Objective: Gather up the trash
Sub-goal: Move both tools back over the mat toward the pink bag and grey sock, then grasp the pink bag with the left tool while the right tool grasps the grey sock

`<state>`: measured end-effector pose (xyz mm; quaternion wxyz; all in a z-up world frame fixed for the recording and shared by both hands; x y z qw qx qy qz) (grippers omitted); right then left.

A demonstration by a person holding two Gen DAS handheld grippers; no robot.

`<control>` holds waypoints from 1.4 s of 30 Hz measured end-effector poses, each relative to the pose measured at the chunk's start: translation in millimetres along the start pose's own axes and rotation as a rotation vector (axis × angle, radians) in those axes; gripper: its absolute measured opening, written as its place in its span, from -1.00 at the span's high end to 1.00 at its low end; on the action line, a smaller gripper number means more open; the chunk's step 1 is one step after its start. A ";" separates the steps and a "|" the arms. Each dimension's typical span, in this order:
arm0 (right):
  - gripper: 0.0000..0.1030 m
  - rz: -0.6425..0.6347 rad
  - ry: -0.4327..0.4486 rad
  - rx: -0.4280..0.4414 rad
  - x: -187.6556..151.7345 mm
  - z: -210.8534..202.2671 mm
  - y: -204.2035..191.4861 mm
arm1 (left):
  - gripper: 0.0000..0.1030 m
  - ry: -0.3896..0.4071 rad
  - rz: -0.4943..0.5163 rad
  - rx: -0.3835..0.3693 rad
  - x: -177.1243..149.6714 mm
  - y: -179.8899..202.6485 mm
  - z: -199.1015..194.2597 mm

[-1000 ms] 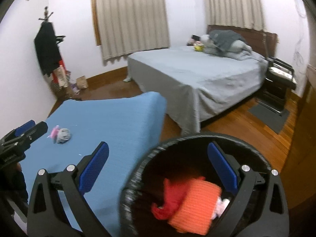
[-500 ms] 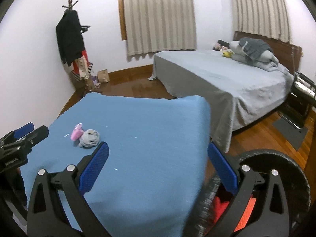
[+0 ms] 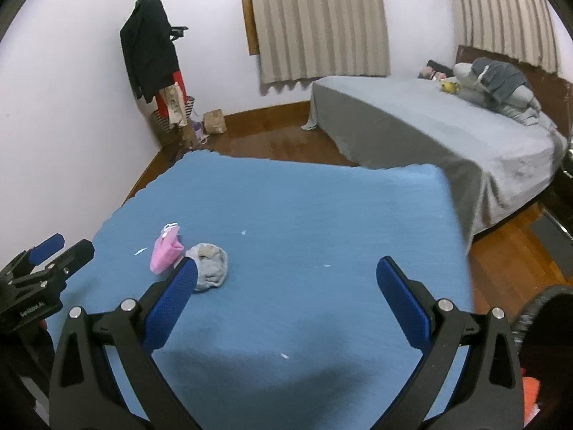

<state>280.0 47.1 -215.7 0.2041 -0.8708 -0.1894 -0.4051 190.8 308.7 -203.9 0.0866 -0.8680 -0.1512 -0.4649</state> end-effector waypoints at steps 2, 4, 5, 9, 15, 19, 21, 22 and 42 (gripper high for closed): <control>-0.89 -0.007 -0.005 0.008 0.7 12.9 -5.5 | -0.85 -0.008 -0.003 0.010 -2.2 -6.2 6.9; -0.89 -0.019 -0.021 0.011 0.0 27.4 -12.0 | -0.85 -0.013 -0.003 0.021 -3.1 -12.5 12.9; -0.89 -0.022 -0.028 0.014 -1.3 31.2 -14.2 | -0.85 -0.017 -0.004 0.028 -3.8 -15.8 16.0; -0.89 -0.032 -0.061 0.034 -6.2 49.0 -26.7 | -0.85 -0.024 -0.014 0.040 -7.0 -25.8 22.9; -0.88 -0.081 -0.117 0.065 -14.2 72.5 -47.0 | -0.85 -0.033 -0.036 0.049 -9.3 -34.9 29.8; -0.76 -0.099 -0.147 0.082 -19.1 83.3 -55.6 | -0.85 -0.038 -0.047 0.049 -10.4 -37.3 31.8; -0.60 -0.104 -0.174 0.093 -23.5 88.8 -58.8 | -0.85 -0.041 -0.050 0.048 -11.9 -38.5 32.9; -0.55 -0.100 -0.184 0.098 -24.8 90.7 -59.4 | -0.85 -0.043 -0.051 0.047 -12.6 -38.5 33.0; 0.18 -0.060 -0.185 0.147 -11.4 68.4 -47.4 | -0.84 -0.064 -0.040 0.000 -6.7 -3.7 41.8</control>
Point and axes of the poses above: each gripper's, at about its wrist camera, not at the fingertips, and z roughly the way its jaws point, y to its right, x to its top, the point moved 10 cm from there along z, roughly the way its jaws point, and after that the axes turned 8 degrees about x, right-handed, at the moved point
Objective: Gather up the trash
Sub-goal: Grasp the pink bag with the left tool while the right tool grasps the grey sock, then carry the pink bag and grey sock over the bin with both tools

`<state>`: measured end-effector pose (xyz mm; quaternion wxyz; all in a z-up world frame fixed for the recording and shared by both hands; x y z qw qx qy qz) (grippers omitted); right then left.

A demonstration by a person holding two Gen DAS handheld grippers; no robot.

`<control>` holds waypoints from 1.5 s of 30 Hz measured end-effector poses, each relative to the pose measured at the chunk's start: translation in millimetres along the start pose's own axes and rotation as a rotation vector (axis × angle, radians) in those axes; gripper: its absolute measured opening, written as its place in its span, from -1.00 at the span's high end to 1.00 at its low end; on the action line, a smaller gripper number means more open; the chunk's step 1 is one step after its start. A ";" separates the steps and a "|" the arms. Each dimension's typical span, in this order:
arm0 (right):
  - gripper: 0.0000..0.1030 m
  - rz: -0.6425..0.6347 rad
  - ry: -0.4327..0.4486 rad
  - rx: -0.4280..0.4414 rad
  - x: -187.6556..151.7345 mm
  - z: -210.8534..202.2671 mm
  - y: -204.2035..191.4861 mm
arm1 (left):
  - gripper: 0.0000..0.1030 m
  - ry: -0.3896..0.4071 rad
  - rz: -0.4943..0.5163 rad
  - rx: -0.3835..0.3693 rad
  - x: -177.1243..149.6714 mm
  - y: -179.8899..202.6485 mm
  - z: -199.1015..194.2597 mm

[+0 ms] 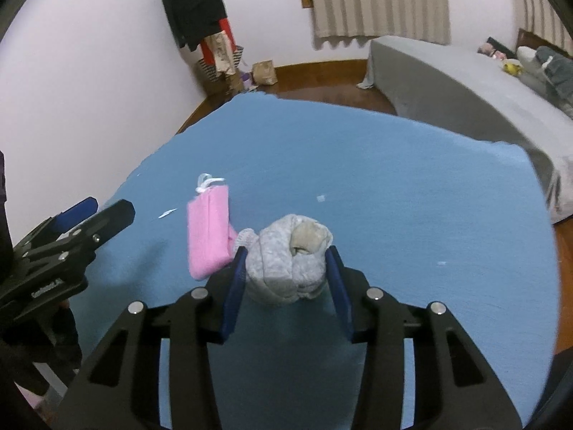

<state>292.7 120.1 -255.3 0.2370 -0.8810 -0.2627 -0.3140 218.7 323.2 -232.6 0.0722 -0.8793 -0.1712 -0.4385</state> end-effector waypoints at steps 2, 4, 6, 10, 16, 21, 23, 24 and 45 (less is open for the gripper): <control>0.18 0.006 0.014 -0.020 1.7 -7.5 10.3 | -0.84 -0.004 0.010 -0.010 1.1 10.7 3.3; 0.18 0.012 0.022 -0.038 1.7 -13.4 21.2 | -0.84 -0.012 0.014 -0.023 1.3 20.4 7.3; 0.18 0.027 0.029 -0.055 4.0 -18.0 33.3 | -0.82 -0.026 0.022 -0.036 0.3 30.3 13.7; 0.17 0.049 0.041 -0.070 -2.4 -26.9 50.6 | -0.67 -0.074 0.037 -0.052 -3.5 46.3 28.1; 0.17 0.063 0.046 -0.067 -7.8 -32.9 62.5 | -0.36 -0.160 0.040 -0.077 -11.5 61.9 47.4; 0.17 0.066 0.051 -0.061 -7.2 -34.8 61.4 | 0.13 -0.225 0.058 -0.097 -22.5 74.2 56.5; 0.17 0.066 0.054 -0.060 -7.2 -36.7 61.0 | 0.33 -0.225 0.058 -0.099 -23.1 75.9 55.9; 0.17 0.067 0.056 -0.059 -7.1 -37.6 60.9 | 0.46 -0.223 0.056 -0.101 -22.9 75.8 55.5; 0.16 0.065 0.150 -0.046 1.7 -107.1 50.6 | 0.77 -0.060 0.089 -0.155 15.5 109.0 -31.0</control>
Point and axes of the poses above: each gripper's, at about its wrist camera, not at the fingertips, and z roughly the way its jaws point, y to its right, x to its top, the point moved 10 cm from there along z, roughly the way its jaws point, and after that the axes turned 8 degrees about x, right-handed, at the moved point
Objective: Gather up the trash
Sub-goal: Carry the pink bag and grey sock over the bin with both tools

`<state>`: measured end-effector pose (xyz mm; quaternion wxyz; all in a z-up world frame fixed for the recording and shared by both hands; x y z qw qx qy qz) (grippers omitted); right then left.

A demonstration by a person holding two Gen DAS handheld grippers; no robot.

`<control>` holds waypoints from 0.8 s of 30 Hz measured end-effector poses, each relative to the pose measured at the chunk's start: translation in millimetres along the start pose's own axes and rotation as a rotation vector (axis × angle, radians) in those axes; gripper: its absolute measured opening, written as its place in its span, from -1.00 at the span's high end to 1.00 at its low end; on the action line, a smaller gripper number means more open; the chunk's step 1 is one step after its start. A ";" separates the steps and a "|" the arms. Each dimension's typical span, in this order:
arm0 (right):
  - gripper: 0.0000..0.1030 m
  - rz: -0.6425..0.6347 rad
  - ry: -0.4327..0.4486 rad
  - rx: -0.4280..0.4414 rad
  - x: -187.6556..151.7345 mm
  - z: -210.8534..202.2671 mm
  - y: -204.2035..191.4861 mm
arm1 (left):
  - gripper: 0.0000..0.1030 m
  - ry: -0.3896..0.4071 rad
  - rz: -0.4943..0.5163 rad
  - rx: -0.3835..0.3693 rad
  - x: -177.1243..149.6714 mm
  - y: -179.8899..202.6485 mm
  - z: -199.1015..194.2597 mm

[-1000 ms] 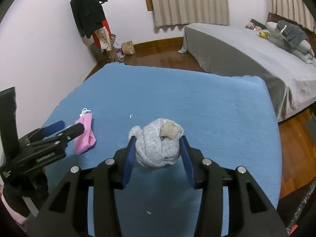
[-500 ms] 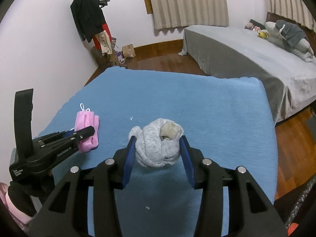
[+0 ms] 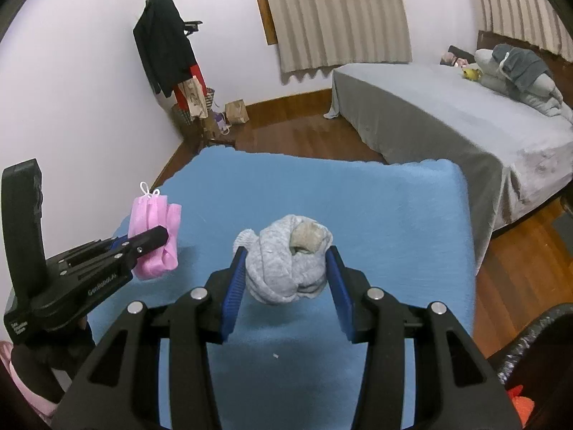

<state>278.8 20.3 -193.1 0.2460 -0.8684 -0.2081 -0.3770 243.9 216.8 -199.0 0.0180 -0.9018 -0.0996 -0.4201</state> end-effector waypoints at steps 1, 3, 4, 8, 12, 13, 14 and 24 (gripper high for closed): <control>0.16 -0.002 0.004 -0.001 0.7 -4.2 -0.1 | 0.77 0.006 0.004 -0.004 0.9 4.1 -5.8; 0.16 -0.005 0.016 -0.005 3.0 -16.0 0.6 | 0.77 0.013 0.008 -0.007 2.7 8.6 -12.7; 0.16 -0.004 0.024 -0.009 3.9 -23.1 1.5 | 0.77 0.017 0.012 -0.007 3.1 11.9 -17.1; 0.16 -0.004 0.046 -0.024 5.9 -45.8 4.8 | 0.77 0.028 0.028 -0.019 4.4 24.1 -32.6; 0.16 -0.002 0.072 -0.041 6.5 -72.2 10.2 | 0.77 0.041 0.038 -0.033 4.8 38.5 -49.0; 0.16 -0.002 0.076 -0.044 6.9 -76.9 11.1 | 0.77 0.045 0.039 -0.037 5.2 42.1 -53.4; 0.16 -0.003 0.082 -0.049 6.5 -82.9 11.5 | 0.77 0.049 0.041 -0.039 5.6 45.8 -58.0; 0.16 -0.009 0.128 -0.075 4.1 -135.1 19.9 | 0.77 0.076 0.050 -0.089 5.4 80.0 -96.9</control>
Point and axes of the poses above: each gripper's, at about its wrist camera, not at the fingertips, and z roughly the way its jaws point, y to its right, x to its top, the point moved 10 cm from there along z, roughly the way its jaws point, and after that the axes turned 8 degrees about x, right-handed, at the moved point
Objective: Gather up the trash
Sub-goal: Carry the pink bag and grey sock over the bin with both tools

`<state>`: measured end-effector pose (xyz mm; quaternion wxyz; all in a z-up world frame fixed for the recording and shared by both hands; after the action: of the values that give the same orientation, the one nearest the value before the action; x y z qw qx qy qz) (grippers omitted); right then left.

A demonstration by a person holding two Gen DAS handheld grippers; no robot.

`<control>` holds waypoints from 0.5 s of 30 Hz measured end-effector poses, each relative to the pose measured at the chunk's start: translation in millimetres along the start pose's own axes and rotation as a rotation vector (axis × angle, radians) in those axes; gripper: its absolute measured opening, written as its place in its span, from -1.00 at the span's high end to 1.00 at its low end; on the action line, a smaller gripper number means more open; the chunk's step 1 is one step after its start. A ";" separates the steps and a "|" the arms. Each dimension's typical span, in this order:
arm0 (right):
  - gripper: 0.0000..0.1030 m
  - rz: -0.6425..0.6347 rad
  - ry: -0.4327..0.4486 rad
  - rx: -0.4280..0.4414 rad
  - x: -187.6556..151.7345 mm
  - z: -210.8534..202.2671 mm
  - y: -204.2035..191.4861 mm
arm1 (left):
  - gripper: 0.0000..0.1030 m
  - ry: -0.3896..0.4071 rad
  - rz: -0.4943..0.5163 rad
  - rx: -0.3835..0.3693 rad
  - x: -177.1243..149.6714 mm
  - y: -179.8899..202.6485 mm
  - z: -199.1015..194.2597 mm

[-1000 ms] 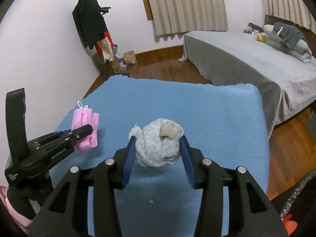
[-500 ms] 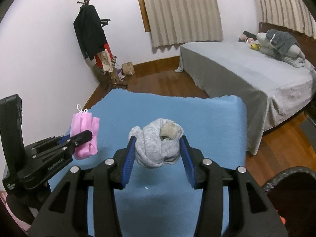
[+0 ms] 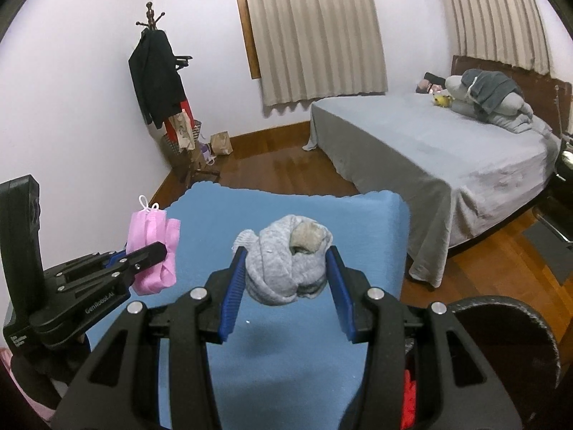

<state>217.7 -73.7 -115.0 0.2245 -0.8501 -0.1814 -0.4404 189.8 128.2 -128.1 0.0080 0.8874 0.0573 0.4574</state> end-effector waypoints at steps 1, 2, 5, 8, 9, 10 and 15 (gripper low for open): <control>0.16 0.000 0.006 -0.003 -0.1 -6.1 -0.6 | 0.77 0.002 0.003 -0.009 0.4 5.1 -4.4; 0.16 0.000 0.010 -0.005 0.0 -10.7 0.1 | 0.77 0.003 0.003 -0.017 0.4 8.2 -7.1; 0.16 0.000 0.023 -0.013 1.3 -23.8 4.1 | 0.77 0.011 0.009 -0.036 0.5 20.8 -18.7; 0.16 0.002 0.036 -0.022 1.7 -38.6 7.4 | 0.77 0.019 0.017 -0.050 0.7 28.7 -28.1; 0.16 0.001 0.040 -0.027 1.5 -44.0 8.5 | 0.77 0.022 0.020 -0.055 0.8 31.7 -31.9; 0.16 0.001 0.043 -0.029 0.9 -48.5 9.4 | 0.77 0.024 0.022 -0.058 1.0 33.0 -33.8; 0.16 0.012 0.064 -0.053 0.5 -73.4 17.3 | 0.77 0.032 0.039 -0.071 -0.5 46.1 -47.6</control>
<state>177.7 -127.8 -80.9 0.2102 -0.8422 -0.1575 -0.4709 155.2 80.5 -97.7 0.0298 0.8800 0.0239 0.4735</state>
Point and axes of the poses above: each gripper's, at about its wrist camera, not at the fingertips, and z roughly the way its jaws point, y to its right, x to its top, the point moved 10 cm from there along z, roughly the way its jaws point, and after that the axes turned 8 degrees about x, right-handed, at the moved point
